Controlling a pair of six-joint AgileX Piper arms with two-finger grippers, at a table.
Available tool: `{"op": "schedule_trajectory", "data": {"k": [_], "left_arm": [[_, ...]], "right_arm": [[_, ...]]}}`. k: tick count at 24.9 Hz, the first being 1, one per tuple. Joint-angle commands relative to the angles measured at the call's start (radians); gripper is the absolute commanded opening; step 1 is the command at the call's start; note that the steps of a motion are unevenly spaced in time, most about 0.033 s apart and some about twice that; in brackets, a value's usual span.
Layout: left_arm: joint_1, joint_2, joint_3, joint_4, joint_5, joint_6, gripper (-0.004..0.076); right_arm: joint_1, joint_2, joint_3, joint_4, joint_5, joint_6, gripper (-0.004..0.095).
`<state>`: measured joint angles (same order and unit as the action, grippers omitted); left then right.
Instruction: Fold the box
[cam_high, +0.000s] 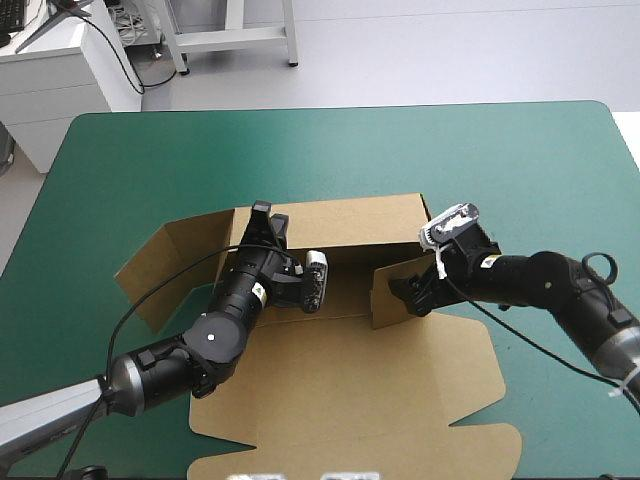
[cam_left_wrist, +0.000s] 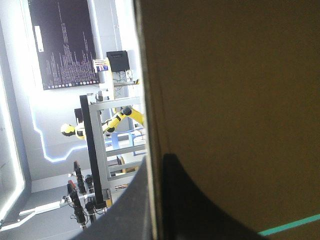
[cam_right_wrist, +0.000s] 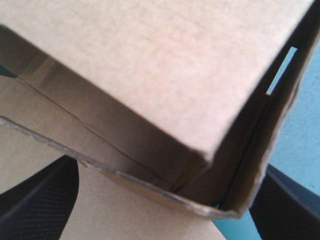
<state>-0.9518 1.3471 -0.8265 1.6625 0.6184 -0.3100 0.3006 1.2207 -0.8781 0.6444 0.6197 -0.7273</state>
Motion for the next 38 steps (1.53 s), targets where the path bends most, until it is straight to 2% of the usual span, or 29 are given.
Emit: {"op": "schedule_trajectory", "data": {"k": [1, 5, 8, 11, 13, 14, 15, 19, 21, 23, 25, 26, 31, 38], "left_arm": [[-0.005, -0.027, -0.022, 0.042, -0.007, 0.002, -0.0008], [-0.005, -0.027, -0.022, 0.042, -0.007, 0.002, -0.0008], [-0.005, -0.027, -0.022, 0.042, -0.007, 0.002, -0.0008], [-0.005, -0.027, -0.022, 0.042, -0.016, 0.002, -0.0008], [-0.005, -0.027, -0.022, 0.042, -0.020, 0.002, -0.0008], [-0.005, -0.027, -0.022, 0.042, -0.023, -0.004, -0.0008], [-0.005, -0.027, -0.022, 0.042, -0.025, -0.015, -0.0008], [-0.005, -0.027, -0.022, 0.042, -0.025, -0.018, -0.0002], [-0.005, -0.027, -0.022, 0.042, -0.025, -0.044, 0.0092], [-0.005, -0.027, -0.022, 0.042, -0.025, -0.081, 0.0393], [-0.005, -0.027, -0.022, 0.042, -0.041, -0.081, 0.0599], [-0.005, -0.027, -0.022, 0.042, -0.043, -0.081, 0.0629], [-0.015, -0.027, -0.022, 0.042, -0.038, -0.081, 0.0640], [-0.124, -0.029, -0.022, 0.042, 0.103, -0.075, 0.0641]], "right_arm": [[0.061, -0.047, 0.022, -0.073, -0.168, 0.130, 0.0810], [0.096, -0.047, 0.055, -0.155, -0.236, 0.227, 0.0804], [0.104, -0.047, 0.063, -0.182, -0.292, 0.261, 0.0708], [0.104, -0.047, 0.063, -0.181, -0.332, 0.272, 0.0490], [0.104, -0.047, 0.063, -0.179, -0.340, 0.273, 0.0274], [0.104, -0.047, 0.063, -0.179, -0.341, 0.273, 0.0073], [0.104, -0.047, 0.063, -0.179, -0.344, 0.269, -0.0026], [0.104, -0.047, 0.063, -0.175, -0.367, 0.267, -0.0016], [0.104, -0.047, 0.063, -0.173, -0.371, 0.267, -0.0016], [0.104, -0.047, 0.063, -0.173, -0.384, 0.267, -0.0015], [0.104, -0.047, 0.063, -0.173, -0.414, 0.278, -0.0015], [0.104, -0.047, 0.063, -0.173, -0.425, 0.283, -0.0015], [0.100, 0.002, 0.049, -0.173, -0.511, 0.331, -0.0015], [0.068, 0.101, -0.043, -0.173, -0.584, 0.350, -0.0015]]}}
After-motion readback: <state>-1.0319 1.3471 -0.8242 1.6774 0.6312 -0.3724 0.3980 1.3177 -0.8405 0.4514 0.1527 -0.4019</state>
